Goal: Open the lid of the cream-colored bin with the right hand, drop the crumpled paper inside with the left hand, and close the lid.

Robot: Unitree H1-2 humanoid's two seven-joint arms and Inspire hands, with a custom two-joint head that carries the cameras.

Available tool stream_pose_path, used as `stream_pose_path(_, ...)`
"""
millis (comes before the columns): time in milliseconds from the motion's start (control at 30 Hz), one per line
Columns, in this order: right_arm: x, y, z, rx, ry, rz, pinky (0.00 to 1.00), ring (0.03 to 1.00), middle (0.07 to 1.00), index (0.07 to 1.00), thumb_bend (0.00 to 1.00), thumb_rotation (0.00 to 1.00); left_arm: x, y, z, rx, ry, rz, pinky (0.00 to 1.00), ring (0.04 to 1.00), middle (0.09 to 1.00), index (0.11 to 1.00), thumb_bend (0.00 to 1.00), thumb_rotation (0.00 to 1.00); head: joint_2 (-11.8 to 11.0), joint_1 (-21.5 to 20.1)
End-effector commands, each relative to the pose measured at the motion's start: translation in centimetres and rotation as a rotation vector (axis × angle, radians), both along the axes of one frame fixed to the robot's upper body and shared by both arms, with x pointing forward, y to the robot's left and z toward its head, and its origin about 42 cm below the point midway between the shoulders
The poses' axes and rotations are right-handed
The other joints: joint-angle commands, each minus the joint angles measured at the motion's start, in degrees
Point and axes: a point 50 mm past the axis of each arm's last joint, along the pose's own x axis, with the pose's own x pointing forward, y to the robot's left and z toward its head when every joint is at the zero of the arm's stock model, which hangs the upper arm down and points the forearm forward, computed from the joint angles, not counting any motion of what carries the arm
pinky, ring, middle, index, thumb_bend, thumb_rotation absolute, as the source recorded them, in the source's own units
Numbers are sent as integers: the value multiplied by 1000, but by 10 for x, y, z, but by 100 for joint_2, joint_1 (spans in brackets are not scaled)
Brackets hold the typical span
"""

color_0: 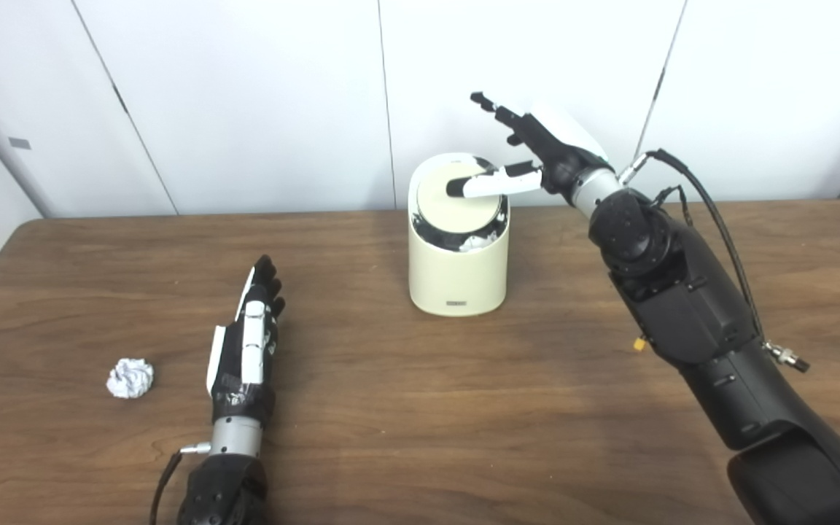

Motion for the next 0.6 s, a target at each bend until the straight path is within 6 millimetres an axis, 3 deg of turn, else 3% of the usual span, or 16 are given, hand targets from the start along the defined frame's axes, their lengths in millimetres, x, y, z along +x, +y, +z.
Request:
stream_pose_path(0, 5, 0, 35, -4, -125, 26, 832, 940, 945, 939, 833, 518, -13, -11, -18, -33, 55, -8, 1000, 1000, 1000, 1000, 463, 969, 1, -6)
stream_pose_path(200, 8, -5, 25, -22, -110, 10, 848, 942, 942, 927, 817, 445, -13, -11, -19, -36, 54, -8, 1000, 1000, 1000, 1000, 466, 961, -6, 0)
stream_pose_path(400, 9, -7, 17, -71, -109, 4, 868, 939, 940, 928, 856, 499, -13, -12, -18, -32, 52, -11, 1000, 1000, 1000, 1000, 463, 972, 35, 14)
stream_pose_path(567, 9, -6, 12, -85, -114, 10, 885, 936, 935, 927, 848, 484, -14, -13, -16, -34, 53, -9, 1000, 1000, 1000, 1000, 470, 970, 85, 14)
